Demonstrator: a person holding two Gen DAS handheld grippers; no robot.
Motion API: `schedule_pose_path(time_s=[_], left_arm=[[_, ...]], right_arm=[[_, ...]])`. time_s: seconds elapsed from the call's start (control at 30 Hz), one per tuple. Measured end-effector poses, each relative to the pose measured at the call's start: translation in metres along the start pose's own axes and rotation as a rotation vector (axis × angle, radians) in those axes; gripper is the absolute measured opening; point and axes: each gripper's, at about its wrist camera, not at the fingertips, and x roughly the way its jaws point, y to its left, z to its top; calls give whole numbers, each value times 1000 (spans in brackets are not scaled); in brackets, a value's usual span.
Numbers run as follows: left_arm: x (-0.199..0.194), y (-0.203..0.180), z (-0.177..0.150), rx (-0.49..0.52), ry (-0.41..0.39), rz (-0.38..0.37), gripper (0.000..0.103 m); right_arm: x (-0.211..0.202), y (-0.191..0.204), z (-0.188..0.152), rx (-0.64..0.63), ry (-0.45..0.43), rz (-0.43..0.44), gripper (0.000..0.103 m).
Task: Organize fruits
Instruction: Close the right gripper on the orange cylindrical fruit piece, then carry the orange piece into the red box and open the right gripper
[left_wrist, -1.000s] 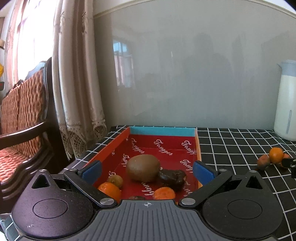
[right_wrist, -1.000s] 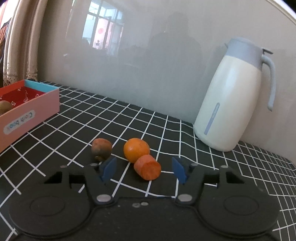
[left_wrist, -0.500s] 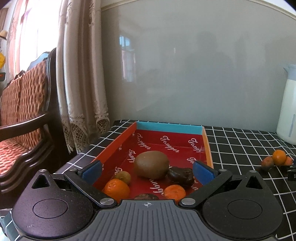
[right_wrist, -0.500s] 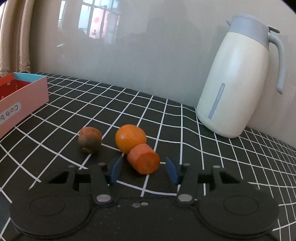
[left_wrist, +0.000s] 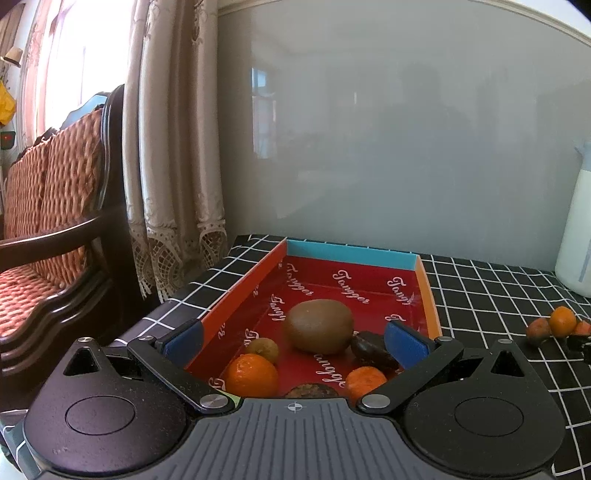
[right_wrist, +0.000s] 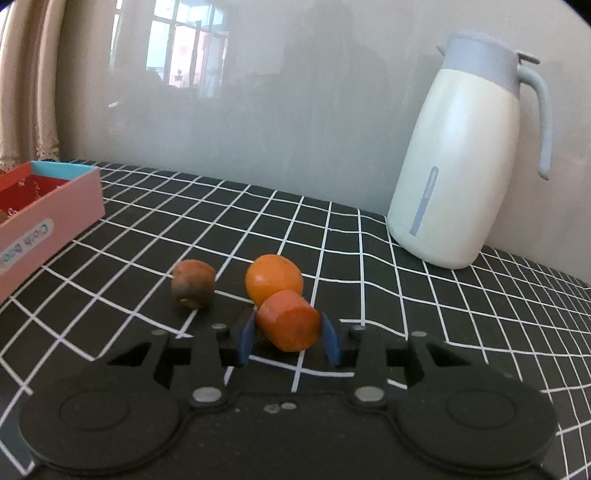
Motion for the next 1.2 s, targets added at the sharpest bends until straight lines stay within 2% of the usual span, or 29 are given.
schedule_pose_path(time_s=[0.57, 0.8, 1.2], left_arm=[[-14, 4, -1, 5, -12, 6, 103], [-17, 18, -1, -9, -15, 30, 103], [-14, 39, -2, -17, -4, 53, 103]], right_arm=[[-90, 17, 23, 9, -154, -6, 37], [-108, 24, 34, 32, -199, 11, 37], [-107, 64, 48, 26, -232, 86, 37]])
